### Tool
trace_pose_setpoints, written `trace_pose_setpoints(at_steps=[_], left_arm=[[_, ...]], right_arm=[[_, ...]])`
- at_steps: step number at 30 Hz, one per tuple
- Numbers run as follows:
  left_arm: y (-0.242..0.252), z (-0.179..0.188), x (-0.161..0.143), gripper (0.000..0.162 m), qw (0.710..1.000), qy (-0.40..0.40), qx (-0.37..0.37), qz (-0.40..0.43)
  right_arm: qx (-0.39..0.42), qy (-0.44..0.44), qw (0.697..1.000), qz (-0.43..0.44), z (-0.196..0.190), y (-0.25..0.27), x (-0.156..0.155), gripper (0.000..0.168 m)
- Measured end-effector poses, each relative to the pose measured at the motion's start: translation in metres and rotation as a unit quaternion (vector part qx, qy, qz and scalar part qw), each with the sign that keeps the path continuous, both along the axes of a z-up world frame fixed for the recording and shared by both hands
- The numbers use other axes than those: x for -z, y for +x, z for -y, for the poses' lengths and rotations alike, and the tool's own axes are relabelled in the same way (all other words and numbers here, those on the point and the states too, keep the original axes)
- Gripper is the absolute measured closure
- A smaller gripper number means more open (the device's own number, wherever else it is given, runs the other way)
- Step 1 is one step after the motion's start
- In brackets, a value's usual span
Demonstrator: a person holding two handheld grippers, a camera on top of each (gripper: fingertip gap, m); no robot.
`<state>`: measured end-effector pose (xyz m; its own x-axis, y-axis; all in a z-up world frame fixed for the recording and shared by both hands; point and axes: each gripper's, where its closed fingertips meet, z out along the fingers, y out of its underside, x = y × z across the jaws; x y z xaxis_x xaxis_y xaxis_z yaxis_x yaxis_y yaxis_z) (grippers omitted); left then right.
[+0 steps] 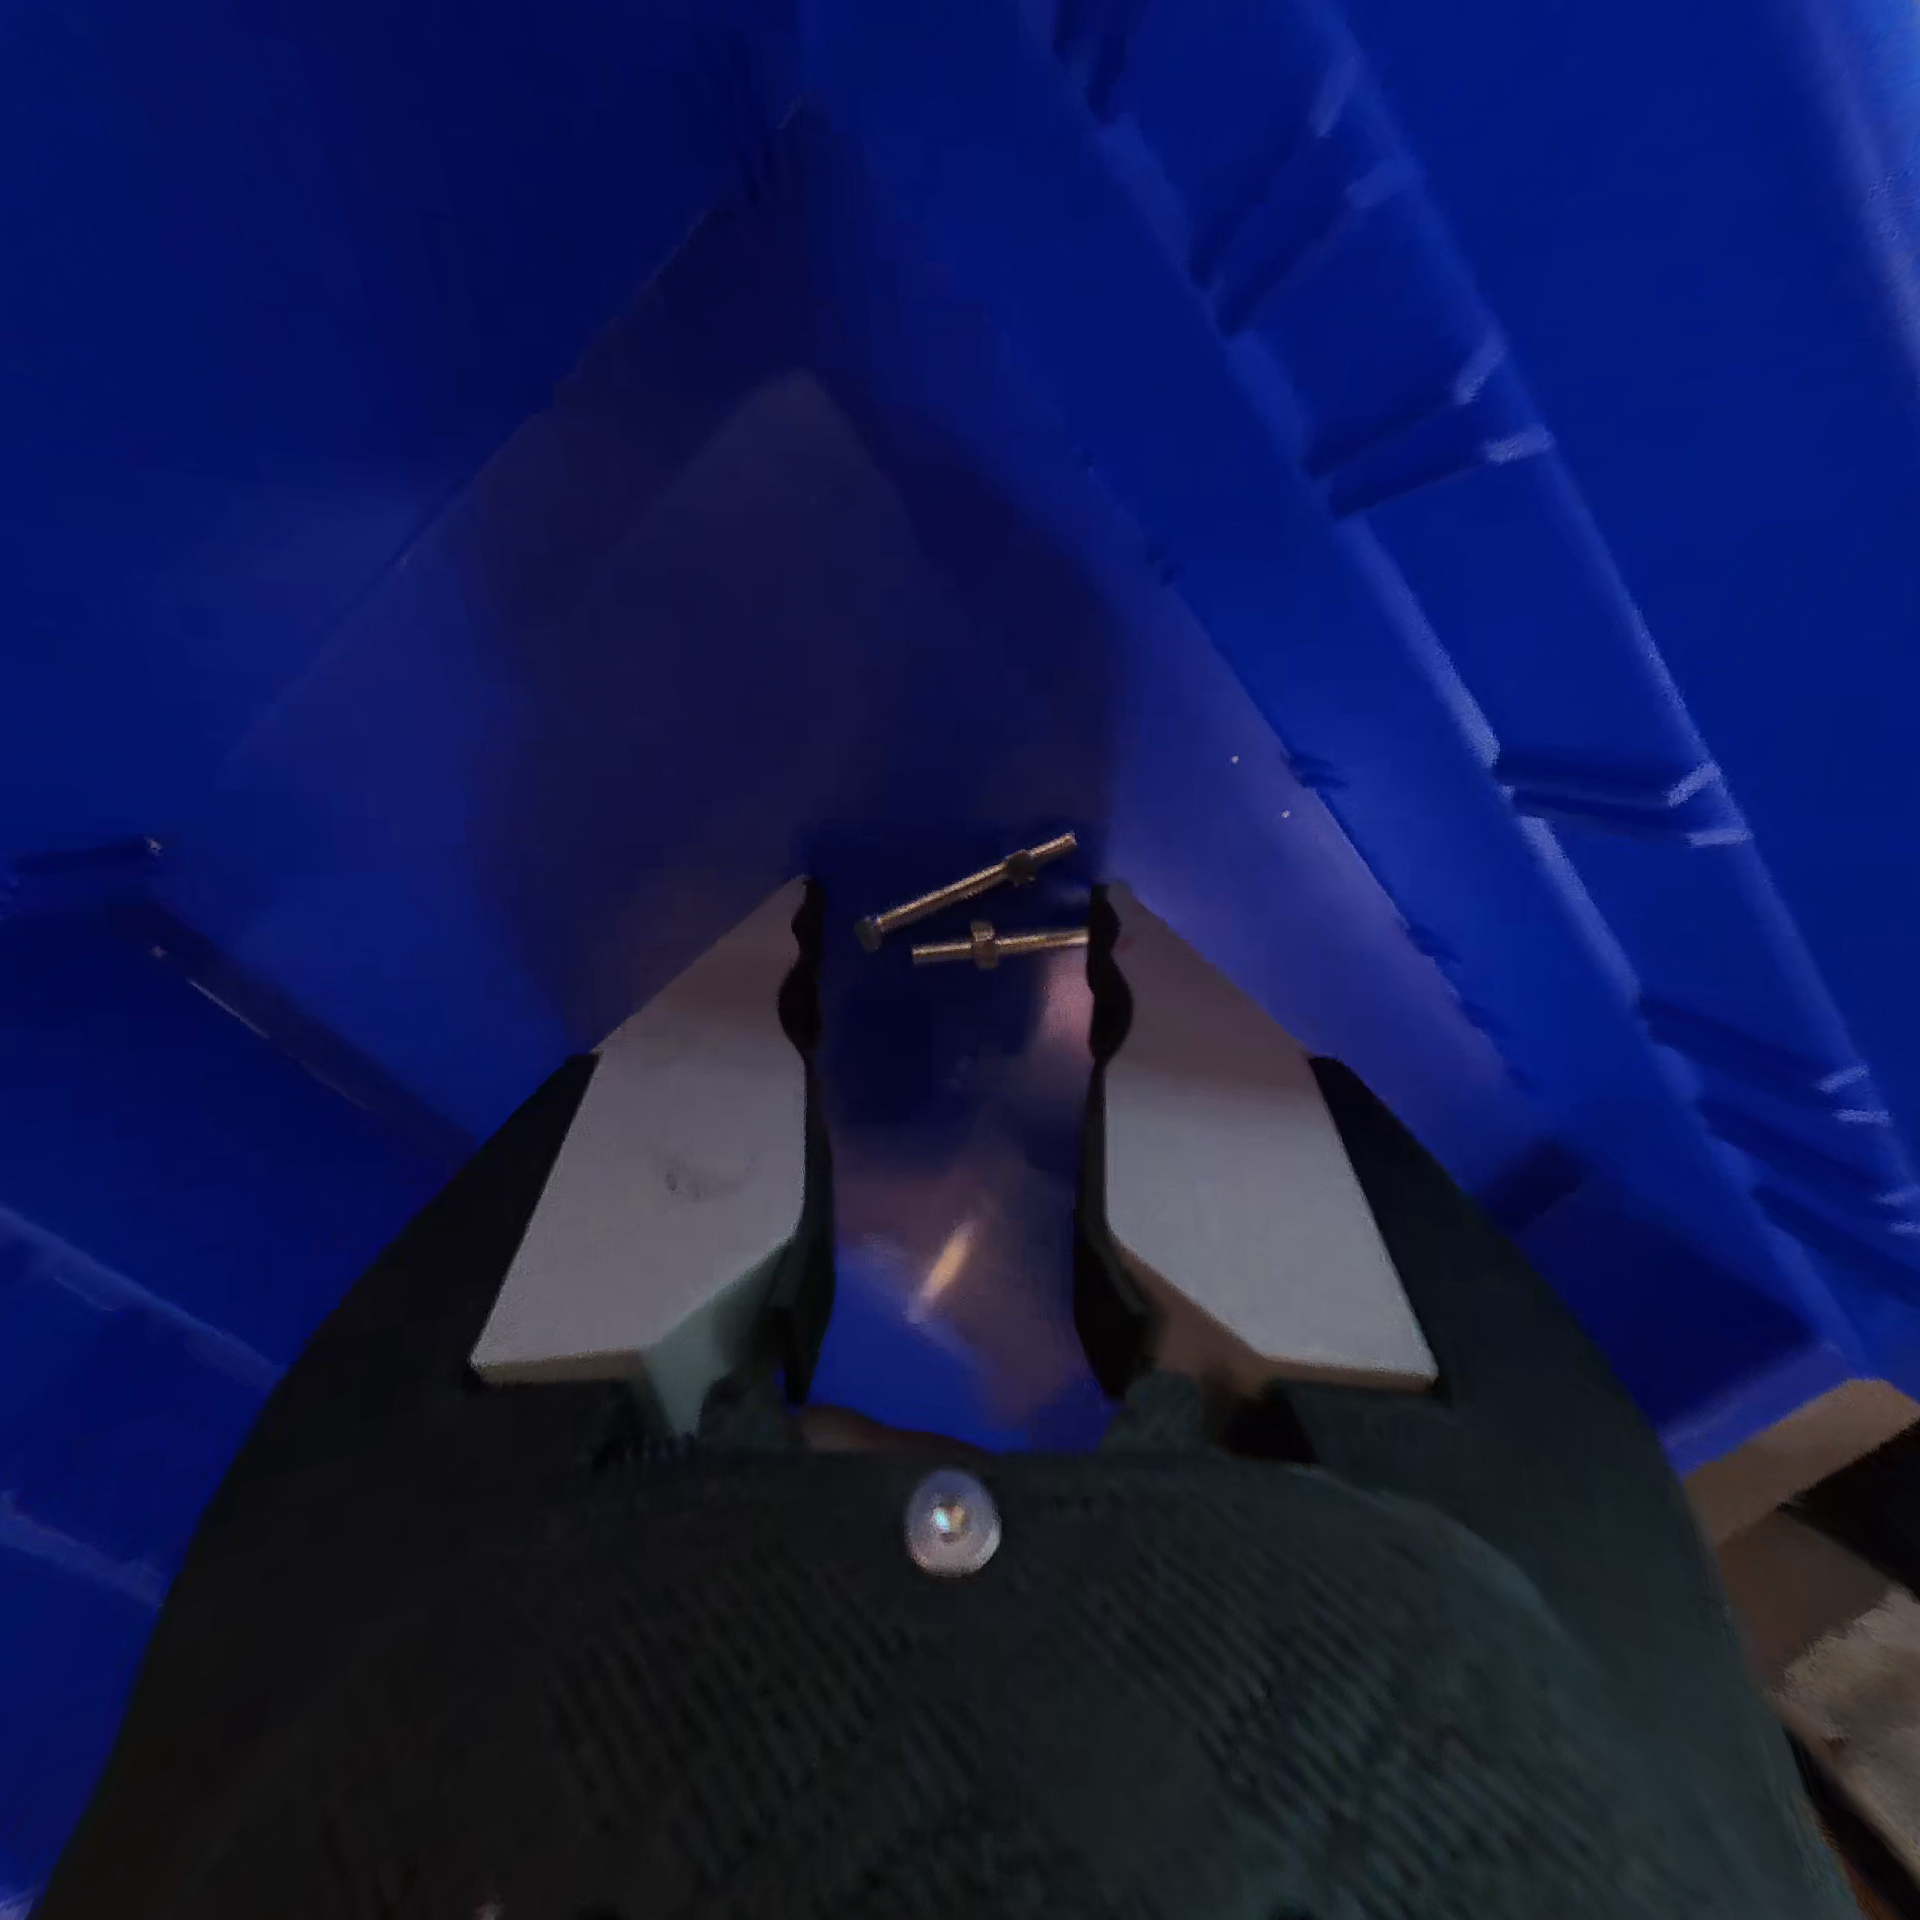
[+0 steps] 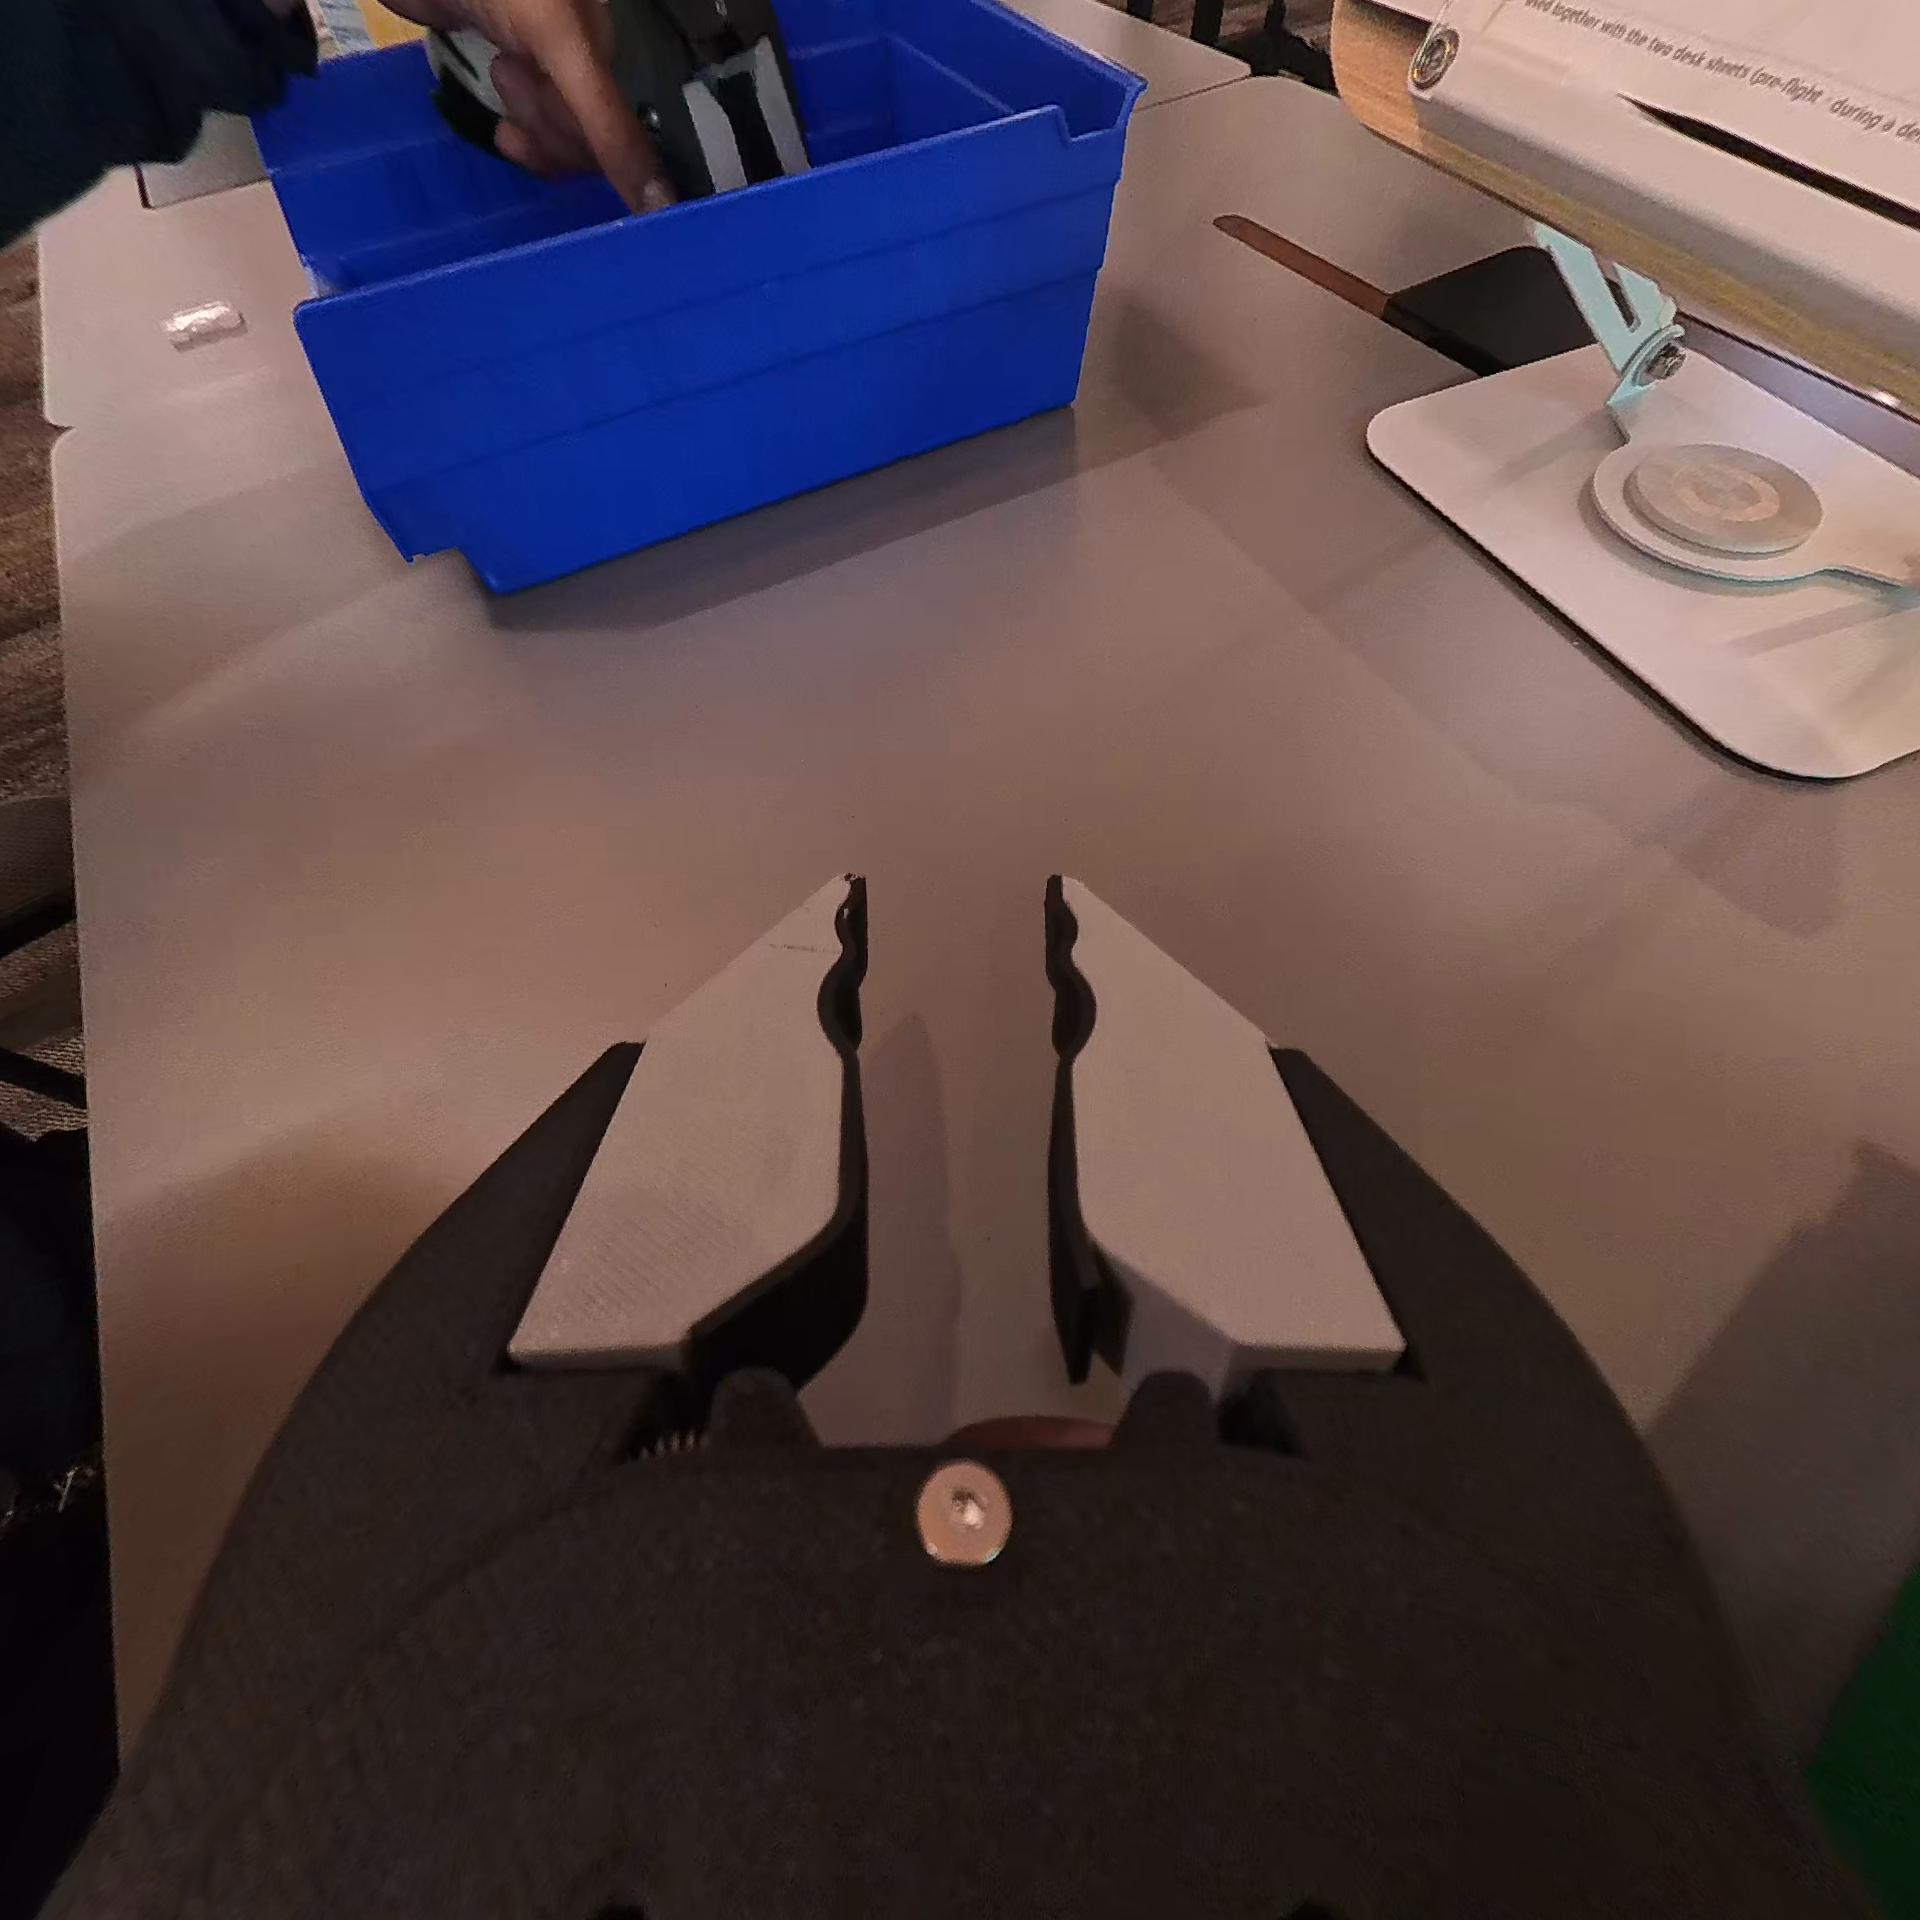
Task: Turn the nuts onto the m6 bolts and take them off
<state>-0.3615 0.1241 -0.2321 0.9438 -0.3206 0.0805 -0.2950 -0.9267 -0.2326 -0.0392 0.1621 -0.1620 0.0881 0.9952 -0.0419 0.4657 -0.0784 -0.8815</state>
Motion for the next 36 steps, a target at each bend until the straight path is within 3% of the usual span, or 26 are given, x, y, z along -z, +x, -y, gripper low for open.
trace_pose_setpoints(at_steps=[1,5,16,21,36], left_arm=[[0.000,0.001,-0.001,0.111,1.000,-0.006,-0.018,0.010],[-0.005,0.001,-0.001,0.111,0.997,-0.012,-0.068,0.016],[0.006,0.000,0.000,0.105,0.996,-0.027,-0.090,-0.002],[0.002,0.000,0.000,0.112,0.992,-0.028,-0.125,-0.013],[0.002,0.001,0.003,0.113,0.981,-0.027,-0.186,-0.049]], right_arm=[[0.000,-0.001,1.000,0.000,0.000,0.000,0.000,0.137],[-0.003,0.000,1.000,-0.001,0.001,0.000,0.000,0.137],[-0.009,0.001,1.000,-0.006,0.005,0.001,-0.003,0.137],[-0.011,0.003,1.000,-0.010,0.006,0.002,-0.005,0.137],[-0.024,0.010,1.000,-0.016,0.014,0.002,-0.009,0.137]])
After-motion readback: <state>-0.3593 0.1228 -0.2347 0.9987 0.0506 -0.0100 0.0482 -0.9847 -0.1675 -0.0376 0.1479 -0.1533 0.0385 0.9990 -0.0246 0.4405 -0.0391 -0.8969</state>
